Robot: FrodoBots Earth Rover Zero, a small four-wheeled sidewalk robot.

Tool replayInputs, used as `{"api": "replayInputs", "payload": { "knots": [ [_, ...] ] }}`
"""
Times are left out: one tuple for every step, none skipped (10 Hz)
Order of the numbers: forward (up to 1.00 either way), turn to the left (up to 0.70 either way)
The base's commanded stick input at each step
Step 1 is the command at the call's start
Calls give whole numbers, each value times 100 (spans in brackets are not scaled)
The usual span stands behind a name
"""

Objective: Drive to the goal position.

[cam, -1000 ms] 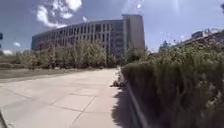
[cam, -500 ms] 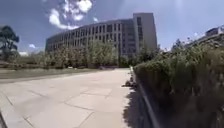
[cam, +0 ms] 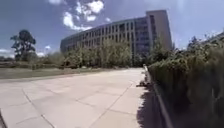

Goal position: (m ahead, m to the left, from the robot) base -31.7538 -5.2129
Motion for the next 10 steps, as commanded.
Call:
{"api": "replayInputs", "payload": {
  "knots": [
    [0, 45],
    [0, 45],
    [0, 45],
    [0, 45],
    [0, 45],
    [0, 45],
    [0, 45],
    [0, 45],
    [0, 45],
    [0, 45]
  ]
}}
